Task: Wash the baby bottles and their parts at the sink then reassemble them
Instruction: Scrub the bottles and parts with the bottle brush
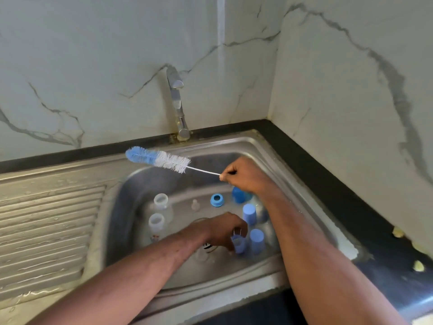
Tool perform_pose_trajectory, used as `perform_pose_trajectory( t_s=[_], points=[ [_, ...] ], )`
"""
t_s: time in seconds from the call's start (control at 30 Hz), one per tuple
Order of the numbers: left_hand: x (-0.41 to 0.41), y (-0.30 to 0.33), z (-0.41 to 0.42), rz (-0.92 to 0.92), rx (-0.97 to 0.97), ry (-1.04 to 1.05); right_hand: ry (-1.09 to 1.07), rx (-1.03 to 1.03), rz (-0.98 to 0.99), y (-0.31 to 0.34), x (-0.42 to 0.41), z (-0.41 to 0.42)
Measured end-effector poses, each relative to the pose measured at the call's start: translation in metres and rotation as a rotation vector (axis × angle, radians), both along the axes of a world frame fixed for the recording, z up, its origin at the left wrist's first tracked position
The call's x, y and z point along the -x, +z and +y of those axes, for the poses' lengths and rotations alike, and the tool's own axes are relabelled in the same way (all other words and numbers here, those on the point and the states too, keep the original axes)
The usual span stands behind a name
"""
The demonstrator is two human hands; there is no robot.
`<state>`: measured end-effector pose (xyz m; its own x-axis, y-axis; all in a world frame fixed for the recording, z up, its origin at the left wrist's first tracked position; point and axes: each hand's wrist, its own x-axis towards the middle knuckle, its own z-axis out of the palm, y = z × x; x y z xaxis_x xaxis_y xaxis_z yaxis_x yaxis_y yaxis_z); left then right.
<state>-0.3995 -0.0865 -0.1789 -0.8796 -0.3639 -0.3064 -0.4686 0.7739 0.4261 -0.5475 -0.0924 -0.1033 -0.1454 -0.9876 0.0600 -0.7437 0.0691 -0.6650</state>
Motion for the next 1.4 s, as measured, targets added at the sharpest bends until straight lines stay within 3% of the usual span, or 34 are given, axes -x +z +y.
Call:
perform_pose_trajectory(
  t_s=[0.2, 0.4, 0.73, 0.87, 0.97, 1.1, 1.23, 1.4],
  points=[
    [0.000, -0.020, 0.001, -0.094, -0.037, -0.018, 0.009, -0.022, 0.017, -0.001, -0.001, -0.001],
    [0.004, -0.003, -0.002, 0.104, -0.088, 0.177, 0.011, -0.049, -0.009, -0.005, 0.001, -0.001],
    [0.023, -0.002, 0.013, 0.172, -0.106, 0.125, 0.020, -0.047, -0.015, -0.002, 0.002, 0.001],
    [-0.015, 0.032, -0.014, 0.505, -0.245, 0.492, 0.024, 0.005, -0.048, -0.001, 0.003, 0.002],
    [-0.072, 0.052, -0.033, 0.791, -0.538, 0.838, 0.026, 0.009, -0.027, -0.002, -0.001, 0.003],
    [-0.163, 0.075, -0.051, 1.286, -0.773, 1.167, 0.057, 0.039, -0.054, -0.004, -0.010, -0.001],
    [-0.227, 0.088, -0.069, 1.699, -0.719, 1.351, 0.118, 0.130, -0.097, -0.008, -0.021, -0.004],
    [-0.252, 0.091, -0.080, 1.819, -0.713, 1.441, 0.249, 0.170, -0.089, -0.010, -0.035, -0.001]
  ],
)
